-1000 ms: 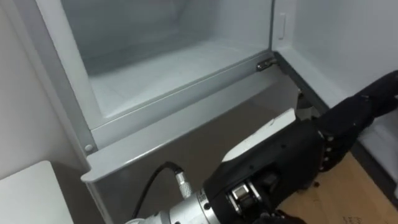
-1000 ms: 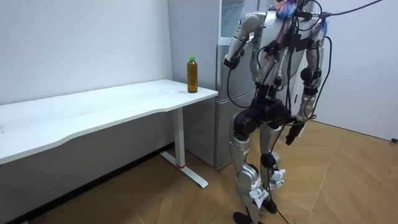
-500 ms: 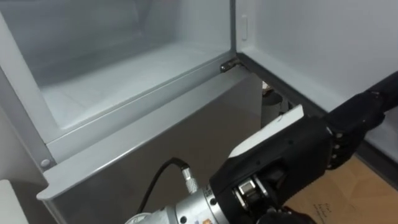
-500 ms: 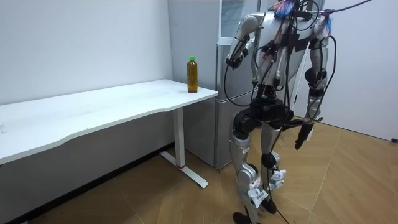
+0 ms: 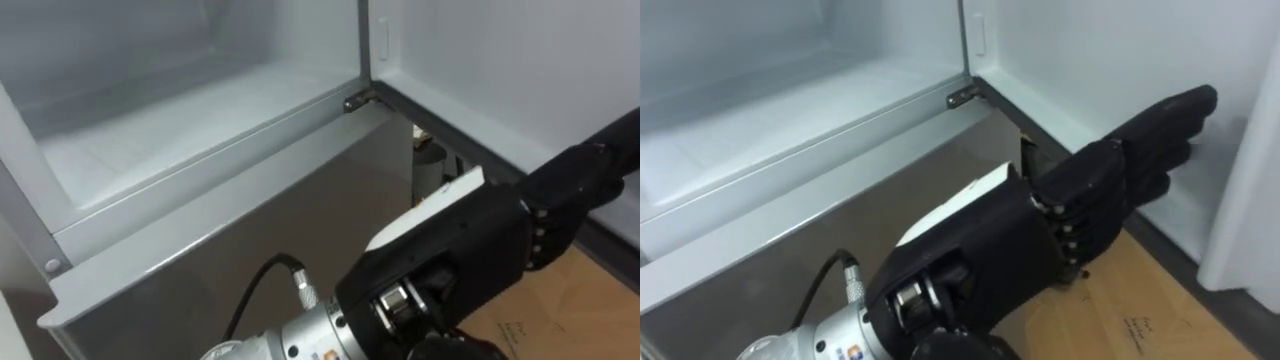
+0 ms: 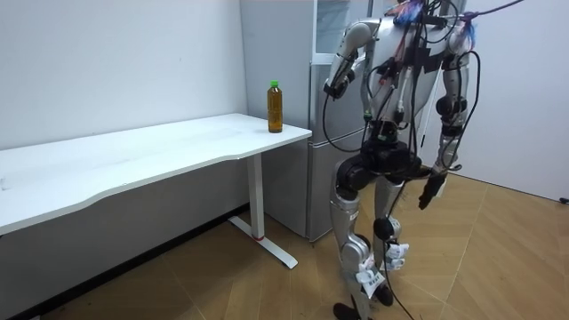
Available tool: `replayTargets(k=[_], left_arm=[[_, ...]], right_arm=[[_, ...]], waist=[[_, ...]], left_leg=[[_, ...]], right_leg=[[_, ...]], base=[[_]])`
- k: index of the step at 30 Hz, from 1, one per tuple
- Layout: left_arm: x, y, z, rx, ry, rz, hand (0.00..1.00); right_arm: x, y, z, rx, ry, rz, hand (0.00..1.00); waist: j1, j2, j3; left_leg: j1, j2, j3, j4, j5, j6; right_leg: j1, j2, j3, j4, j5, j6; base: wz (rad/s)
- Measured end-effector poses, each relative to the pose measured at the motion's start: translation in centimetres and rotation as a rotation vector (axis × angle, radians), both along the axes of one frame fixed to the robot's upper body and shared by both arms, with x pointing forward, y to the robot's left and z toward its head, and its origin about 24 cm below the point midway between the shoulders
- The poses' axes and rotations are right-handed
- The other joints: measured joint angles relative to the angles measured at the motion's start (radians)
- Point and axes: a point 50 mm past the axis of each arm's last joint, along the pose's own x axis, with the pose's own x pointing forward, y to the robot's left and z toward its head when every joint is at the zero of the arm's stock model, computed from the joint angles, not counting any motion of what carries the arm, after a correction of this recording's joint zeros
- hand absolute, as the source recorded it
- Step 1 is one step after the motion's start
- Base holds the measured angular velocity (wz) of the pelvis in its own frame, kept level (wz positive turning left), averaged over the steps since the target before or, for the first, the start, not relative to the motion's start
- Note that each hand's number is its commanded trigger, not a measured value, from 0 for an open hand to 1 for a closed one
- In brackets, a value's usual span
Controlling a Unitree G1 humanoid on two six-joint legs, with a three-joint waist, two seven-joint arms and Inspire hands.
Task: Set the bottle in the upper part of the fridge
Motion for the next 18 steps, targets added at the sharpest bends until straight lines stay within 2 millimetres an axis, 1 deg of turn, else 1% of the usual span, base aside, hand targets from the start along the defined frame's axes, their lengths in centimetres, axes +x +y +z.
replayTargets(k=[1,2,4,5,7,8,10,11,13,15,16,18], left_arm=[[0.0,0.0,0.0,0.002,-0.001,0.001,0.0],[0.0,0.1,0.0,0.006,-0.002,0.003,0.0],[0.2,0.3,-0.3,0.028,-0.003,0.015,0.0],[0.2,0.3,-0.3,0.04,-0.01,0.024,0.0],[0.3,0.4,-0.5,0.076,-0.037,0.051,0.0],[0.3,0.4,-0.6,0.081,-0.042,0.056,0.0],[0.3,0.4,-0.5,0.088,-0.057,0.069,0.0],[0.2,0.4,-0.4,0.087,-0.059,0.07,0.0],[0.1,0.5,-0.2,0.078,-0.07,0.07,0.0],[-0.1,0.6,0.0,0.064,-0.074,0.075,0.0],[-0.1,0.7,0.0,0.062,-0.072,0.078,0.0],[-0.2,0.9,-0.1,0.062,-0.078,0.102,0.0]], right_arm=[[0.1,0.1,0.0,0.002,-0.002,0.001,0.0],[0.2,0.1,0.0,0.006,-0.006,0.002,0.0],[0.5,0.2,0.0,0.008,-0.012,0.004,0.0],[0.5,0.2,0.0,0.008,-0.013,0.004,0.0],[0.5,0.3,0.0,0.01,-0.009,0.005,0.0],[0.5,0.3,0.0,0.009,-0.008,0.008,0.0],[1.0,0.5,0.0,0.012,-0.012,0.016,0.0],[1.1,0.6,-0.1,0.015,-0.014,0.019,0.0],[1.5,1.1,-0.2,0.023,-0.018,0.038,0.0],[1.9,1.3,-0.1,0.024,-0.026,0.053,0.0],[2.0,1.3,-0.1,0.023,-0.028,0.054,0.0],[2.2,1.3,-0.1,0.018,-0.027,0.065,0.0]], waist=[[0.001,-0.003,0.0021],[0.002,-0.006,0.004],[0.015,-0.008,0.0045],[0.02,-0.007,0.0042],[0.025,-0.007,0.0039],[0.027,-0.007,0.0039],[0.067,-0.008,0.0029],[0.076,-0.009,0.0022],[0.086,-0.01,0.0002],[0.106,-0.011,-0.0003],[0.107,-0.012,-0.0008],[0.117,-0.016,-0.0045]], left_leg=[[-0.002,-0.004,-0.001,0.0,0.0,0.0],[-0.01,-0.004,-0.005,0.0,0.001,-0.002],[-0.025,-0.005,-0.019,0.001,0.003,-0.005],[-0.028,-0.006,-0.025,0.001,0.004,-0.006],[-0.035,-0.008,-0.065,-0.001,0.008,-0.012],[-0.036,-0.009,-0.073,-0.001,0.008,-0.013],[-0.036,-0.009,-0.096,-0.001,0.01,-0.014],[-0.037,-0.01,-0.103,-0.001,0.01,-0.014],[-0.049,-0.012,-0.127,0.003,0.011,-0.016],[-0.054,-0.02,-0.154,0.004,0.019,-0.014],[-0.054,-0.022,-0.158,0.004,0.021,-0.013],[-0.058,-0.025,-0.178,0.004,0.023,-0.012]], right_leg=[[0.0,-0.002,-0.005,0.0,0.0,0.0],[-0.001,-0.007,-0.026,-0.001,0.0,0.0],[0.0,-0.017,-0.059,-0.004,0.0,0.001],[0.001,-0.019,-0.067,-0.005,0.0,0.001],[0.015,-0.027,-0.109,-0.013,0.0,0.002],[0.019,-0.029,-0.116,-0.014,0.0,0.003],[0.024,-0.031,-0.136,-0.015,-0.001,0.003],[0.026,-0.031,-0.139,-0.015,-0.001,0.003],[0.028,-0.034,-0.16,-0.017,-0.001,0.002],[0.036,-0.043,-0.184,-0.017,-0.003,0.002],[0.04,-0.046,-0.192,-0.017,-0.005,0.003],[0.047,-0.053,-0.218,-0.015,-0.01,0.004]], base=[[0.46],[0.49],[0.5],[0.48],[0.56],[0.44],[0.21],[0.21],[0.33],[0.36],[0.38],[0.38]])
